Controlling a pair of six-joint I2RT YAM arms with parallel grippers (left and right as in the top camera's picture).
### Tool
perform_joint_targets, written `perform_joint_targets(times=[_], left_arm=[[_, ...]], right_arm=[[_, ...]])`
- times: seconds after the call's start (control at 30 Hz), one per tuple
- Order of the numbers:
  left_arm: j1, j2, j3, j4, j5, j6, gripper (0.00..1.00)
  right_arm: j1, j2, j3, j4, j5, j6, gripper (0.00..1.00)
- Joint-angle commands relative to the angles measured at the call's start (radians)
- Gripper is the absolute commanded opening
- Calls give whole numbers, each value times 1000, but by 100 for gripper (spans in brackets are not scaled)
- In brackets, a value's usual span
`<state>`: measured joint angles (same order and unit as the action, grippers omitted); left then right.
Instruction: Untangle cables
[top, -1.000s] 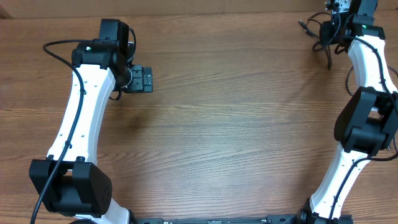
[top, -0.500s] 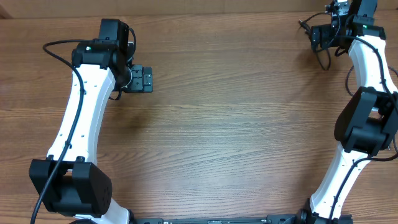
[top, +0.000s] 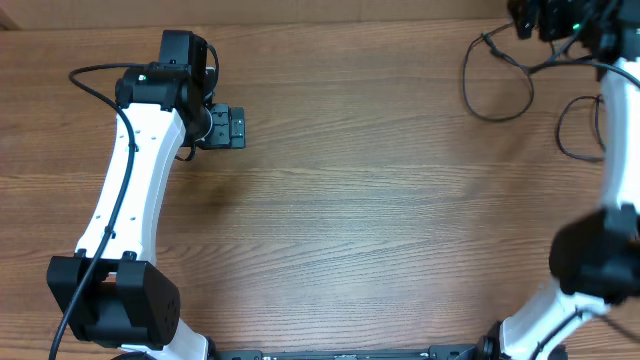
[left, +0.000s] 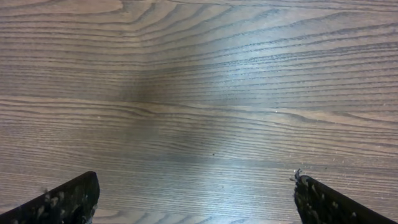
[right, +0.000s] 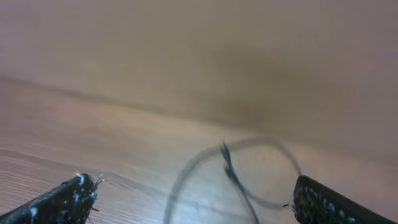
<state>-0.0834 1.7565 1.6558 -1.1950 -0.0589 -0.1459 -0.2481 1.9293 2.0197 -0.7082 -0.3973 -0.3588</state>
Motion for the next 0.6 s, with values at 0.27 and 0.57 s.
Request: perform_joint_targets(times=[0.27, 0.57], left_arm=[[-1, -4, 3, 2, 7, 19, 100], [-2, -4, 3, 2, 7, 19, 100]], right_arm=[[20, -360, 5, -213, -100, 105, 100], [27, -478, 5, -520, -98, 105, 100]])
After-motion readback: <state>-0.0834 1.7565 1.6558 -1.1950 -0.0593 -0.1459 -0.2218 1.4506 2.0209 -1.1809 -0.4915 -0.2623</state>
